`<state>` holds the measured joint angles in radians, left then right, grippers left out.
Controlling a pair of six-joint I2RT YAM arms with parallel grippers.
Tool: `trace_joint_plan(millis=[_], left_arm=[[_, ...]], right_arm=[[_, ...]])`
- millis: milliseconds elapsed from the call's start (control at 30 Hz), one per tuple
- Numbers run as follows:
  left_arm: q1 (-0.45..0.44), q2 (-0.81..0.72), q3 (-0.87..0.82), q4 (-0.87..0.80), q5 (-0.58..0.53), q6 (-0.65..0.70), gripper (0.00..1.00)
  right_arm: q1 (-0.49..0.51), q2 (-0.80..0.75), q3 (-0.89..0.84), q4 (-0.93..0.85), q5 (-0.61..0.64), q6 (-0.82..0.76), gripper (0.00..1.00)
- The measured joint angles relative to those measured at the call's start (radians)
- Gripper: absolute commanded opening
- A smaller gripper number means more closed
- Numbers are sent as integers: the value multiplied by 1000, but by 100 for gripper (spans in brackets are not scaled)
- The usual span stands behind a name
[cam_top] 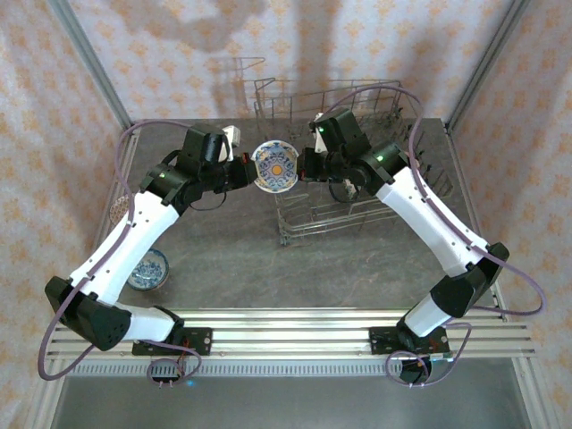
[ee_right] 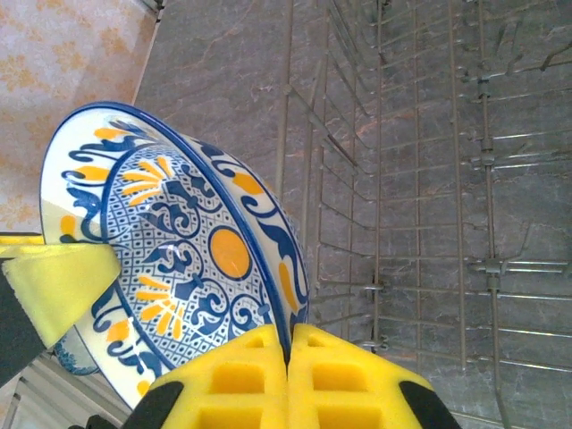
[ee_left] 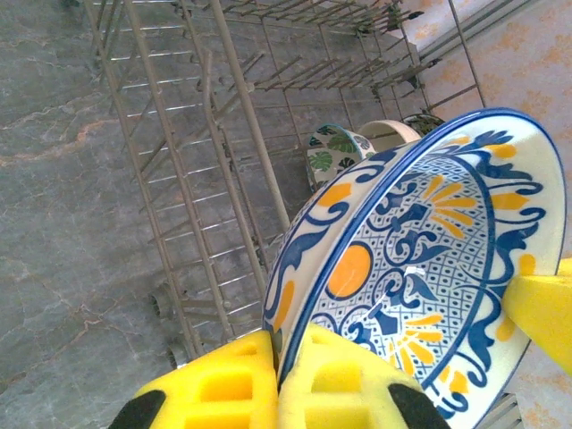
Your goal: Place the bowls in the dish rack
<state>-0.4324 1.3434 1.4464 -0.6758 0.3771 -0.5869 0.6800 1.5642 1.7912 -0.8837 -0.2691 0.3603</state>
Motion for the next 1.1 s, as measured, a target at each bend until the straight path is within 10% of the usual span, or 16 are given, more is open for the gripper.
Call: trace_joint_plan(millis=[667, 1100], left_arm=[[-13, 0, 2, 15, 8, -8, 55], [11, -38, 33, -4, -31, 35, 62]], right_arm=[[2, -29, -42, 4, 89, 23, 0], [2, -113, -43, 0, 374, 53, 0]])
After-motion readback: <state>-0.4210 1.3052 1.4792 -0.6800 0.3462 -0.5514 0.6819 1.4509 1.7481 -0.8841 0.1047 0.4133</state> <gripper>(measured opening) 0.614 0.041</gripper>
